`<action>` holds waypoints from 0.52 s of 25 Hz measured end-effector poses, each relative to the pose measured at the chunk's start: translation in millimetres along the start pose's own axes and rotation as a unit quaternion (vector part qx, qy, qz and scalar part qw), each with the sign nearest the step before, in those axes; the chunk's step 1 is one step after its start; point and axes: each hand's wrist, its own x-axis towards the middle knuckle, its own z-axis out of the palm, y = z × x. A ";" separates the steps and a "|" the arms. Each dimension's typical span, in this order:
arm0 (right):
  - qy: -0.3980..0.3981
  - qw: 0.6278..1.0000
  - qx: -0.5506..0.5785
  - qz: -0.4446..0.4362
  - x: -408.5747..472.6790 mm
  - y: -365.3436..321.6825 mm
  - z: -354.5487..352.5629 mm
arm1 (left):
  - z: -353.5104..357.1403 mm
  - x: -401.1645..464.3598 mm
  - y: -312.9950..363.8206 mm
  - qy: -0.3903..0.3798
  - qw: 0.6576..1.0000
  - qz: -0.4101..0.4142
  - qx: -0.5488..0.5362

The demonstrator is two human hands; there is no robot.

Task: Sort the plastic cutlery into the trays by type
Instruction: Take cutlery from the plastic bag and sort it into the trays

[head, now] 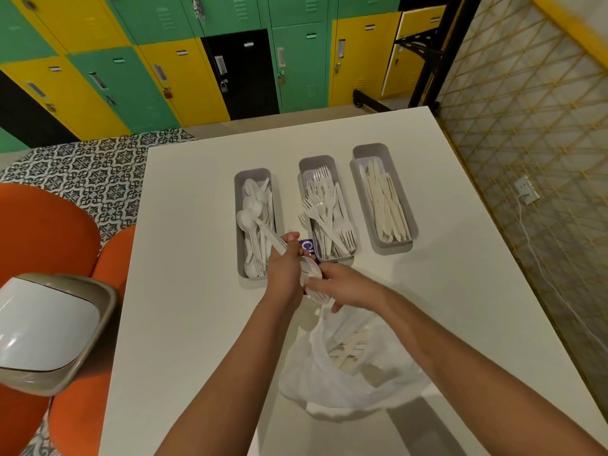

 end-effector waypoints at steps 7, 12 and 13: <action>0.081 0.995 0.023 -0.046 -2.8 -7.5 20.5 | -1.4 -9.3 5.5 -0.064 0.996 0.005 0.053; 0.097 0.992 0.074 -0.043 -3.6 -10.3 16.5 | -11.4 -12.5 4.1 -0.154 0.986 0.004 0.065; 0.096 0.992 0.077 -0.041 -2.4 -9.4 15.7 | -13.3 -12.5 2.3 -0.155 0.985 0.012 0.081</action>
